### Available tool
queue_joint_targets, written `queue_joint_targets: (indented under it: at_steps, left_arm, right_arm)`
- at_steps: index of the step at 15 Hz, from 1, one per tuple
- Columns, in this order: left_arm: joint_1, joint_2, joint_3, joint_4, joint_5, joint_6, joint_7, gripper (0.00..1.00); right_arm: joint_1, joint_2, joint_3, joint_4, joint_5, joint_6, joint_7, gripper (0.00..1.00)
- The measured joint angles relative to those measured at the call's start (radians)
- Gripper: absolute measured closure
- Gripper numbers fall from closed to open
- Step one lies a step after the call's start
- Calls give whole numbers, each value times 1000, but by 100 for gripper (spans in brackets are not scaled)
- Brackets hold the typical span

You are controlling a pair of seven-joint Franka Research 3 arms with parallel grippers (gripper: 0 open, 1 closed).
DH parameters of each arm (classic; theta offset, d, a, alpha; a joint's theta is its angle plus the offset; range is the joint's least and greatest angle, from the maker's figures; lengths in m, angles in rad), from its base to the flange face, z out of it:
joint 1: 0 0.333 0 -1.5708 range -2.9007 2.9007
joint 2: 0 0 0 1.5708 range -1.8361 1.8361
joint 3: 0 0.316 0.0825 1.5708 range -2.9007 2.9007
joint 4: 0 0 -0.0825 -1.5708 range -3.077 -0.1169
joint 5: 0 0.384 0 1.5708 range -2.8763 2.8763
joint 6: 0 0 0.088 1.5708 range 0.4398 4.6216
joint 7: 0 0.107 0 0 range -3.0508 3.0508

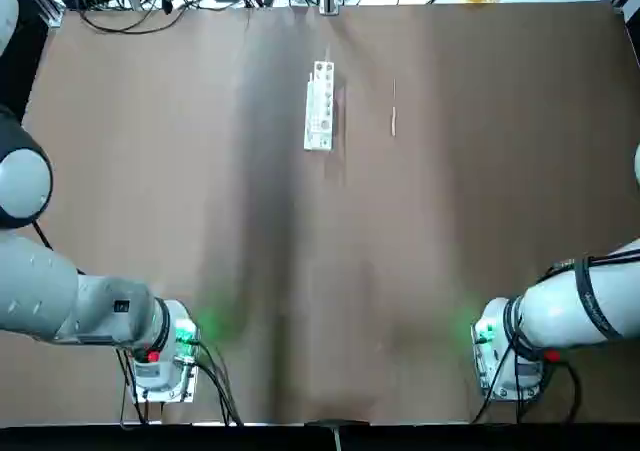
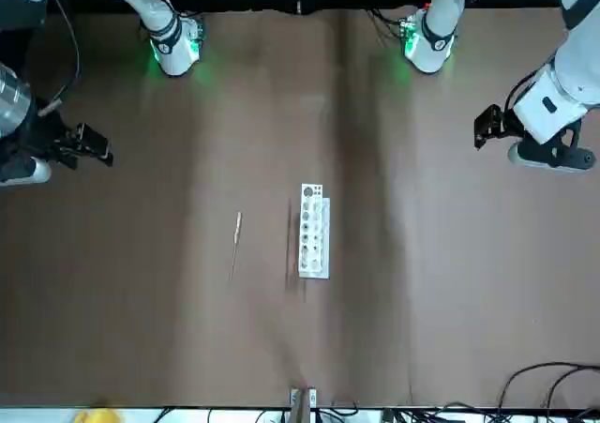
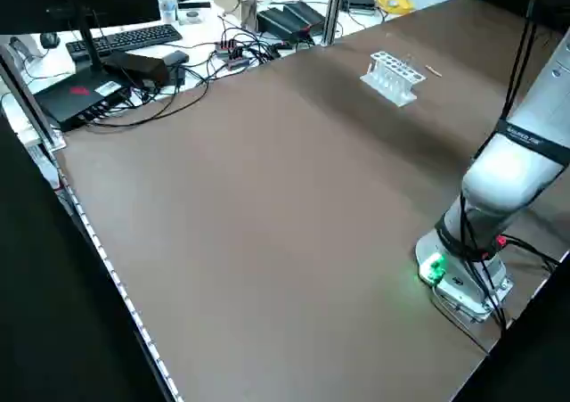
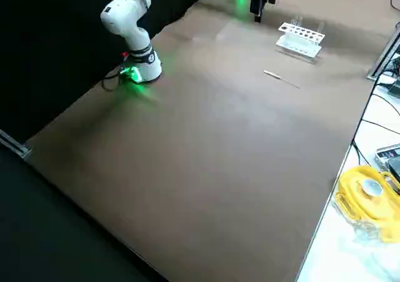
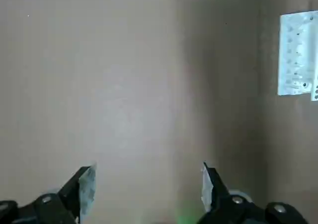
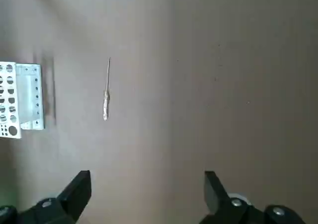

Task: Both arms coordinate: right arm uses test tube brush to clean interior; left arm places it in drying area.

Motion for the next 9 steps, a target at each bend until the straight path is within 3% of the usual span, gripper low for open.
queue_joint_targets:
  at_steps: [9]
  left_arm:
    - [4, 0, 4, 0, 0, 0, 3, 0]
  right_arm:
    - [10, -7, 14, -19, -97, 10, -5, 0]
